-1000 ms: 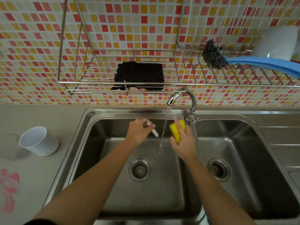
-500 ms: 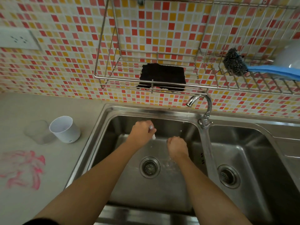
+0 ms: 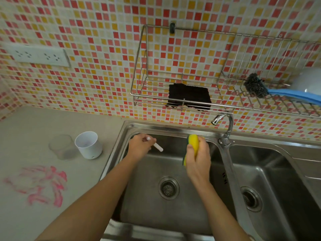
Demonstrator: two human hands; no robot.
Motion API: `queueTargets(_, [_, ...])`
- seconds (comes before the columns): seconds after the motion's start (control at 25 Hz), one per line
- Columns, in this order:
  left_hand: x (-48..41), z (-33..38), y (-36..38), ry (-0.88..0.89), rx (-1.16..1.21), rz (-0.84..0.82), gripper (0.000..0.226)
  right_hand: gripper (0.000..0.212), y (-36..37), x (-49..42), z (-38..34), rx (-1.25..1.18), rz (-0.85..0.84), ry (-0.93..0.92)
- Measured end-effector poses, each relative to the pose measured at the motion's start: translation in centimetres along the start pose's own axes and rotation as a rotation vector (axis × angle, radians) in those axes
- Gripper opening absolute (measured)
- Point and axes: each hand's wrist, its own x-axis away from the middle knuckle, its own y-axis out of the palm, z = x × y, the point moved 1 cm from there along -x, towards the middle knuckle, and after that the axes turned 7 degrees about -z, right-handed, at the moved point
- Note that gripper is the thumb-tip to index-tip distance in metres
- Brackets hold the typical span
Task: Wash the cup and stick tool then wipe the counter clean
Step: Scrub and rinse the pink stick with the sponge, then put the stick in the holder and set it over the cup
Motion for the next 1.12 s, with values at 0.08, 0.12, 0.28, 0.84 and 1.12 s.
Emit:
queueTargets(0.08, [0.2, 0.0, -1.6, 0.013, 0.023, 0.013, 0.014, 0.054, -0.6, -0.2, -4.9, -0.072, 0.025, -0.188])
queueTargets(0.12, [0.2, 0.0, -2.3, 0.02, 0.026, 0.02, 0.013, 0.056, -0.7, -0.9, -7.5, -0.079, 0.027, -0.255])
queueTargets(0.28, [0.7, 0.1, -5.1, 0.053, 0.001, 0.028, 0.009, 0.056, 0.6, -8.2, -16.4, 0.018, -0.029, -0.296])
queueTargets(0.84, [0.6, -1.1, -10.6, 0.119, -0.057, 0.031, 0.011, 0.064, 8.4, -17.3, -17.8, 0.714, -0.392, 0.127])
queueTargets(1.12, [0.4, -2.4, -19.2, 0.144, 0.119, 0.108, 0.008, 0.025, 10.1, -6.9, -17.2, 0.083, 0.325, -0.418])
